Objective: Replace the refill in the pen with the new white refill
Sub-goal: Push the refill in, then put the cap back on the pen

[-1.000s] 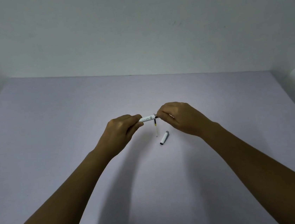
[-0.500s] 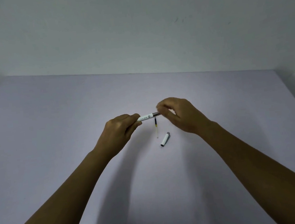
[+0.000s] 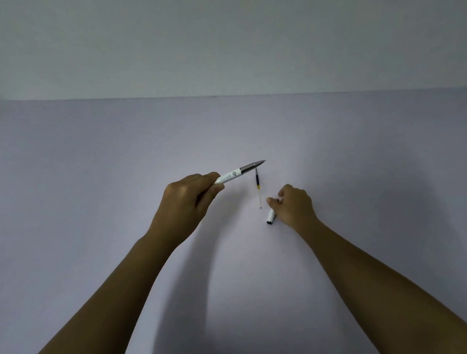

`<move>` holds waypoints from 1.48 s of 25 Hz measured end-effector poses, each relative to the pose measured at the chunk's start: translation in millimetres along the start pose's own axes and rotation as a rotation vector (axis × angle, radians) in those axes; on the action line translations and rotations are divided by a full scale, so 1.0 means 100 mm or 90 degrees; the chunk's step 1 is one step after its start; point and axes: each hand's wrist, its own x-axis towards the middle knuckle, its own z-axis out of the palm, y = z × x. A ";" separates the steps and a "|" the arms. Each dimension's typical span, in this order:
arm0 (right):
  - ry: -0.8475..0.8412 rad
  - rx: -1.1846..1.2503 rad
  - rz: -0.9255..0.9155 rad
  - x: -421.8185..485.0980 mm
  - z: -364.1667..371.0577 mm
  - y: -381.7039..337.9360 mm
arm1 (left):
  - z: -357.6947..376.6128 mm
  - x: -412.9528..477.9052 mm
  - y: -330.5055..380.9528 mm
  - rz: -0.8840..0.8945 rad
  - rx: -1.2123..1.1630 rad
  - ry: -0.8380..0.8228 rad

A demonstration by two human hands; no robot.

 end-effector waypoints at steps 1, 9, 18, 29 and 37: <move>0.008 0.008 0.012 0.01 0.02 -0.01 | 0.00 -0.02 -0.01 -0.003 0.001 -0.001; 0.073 0.039 0.013 0.05 -0.37 -0.06 | -0.01 -0.09 0.02 -0.020 0.007 0.000; 0.047 0.040 0.055 0.00 -0.11 -0.10 | -0.07 -0.15 0.08 -0.004 0.018 0.013; 0.078 0.459 0.094 0.03 -0.53 -0.17 | -0.12 -0.18 0.03 -0.002 0.002 0.025; 0.044 0.812 -0.136 -0.38 -1.00 -0.58 | -0.12 -0.16 0.11 -0.008 0.030 0.027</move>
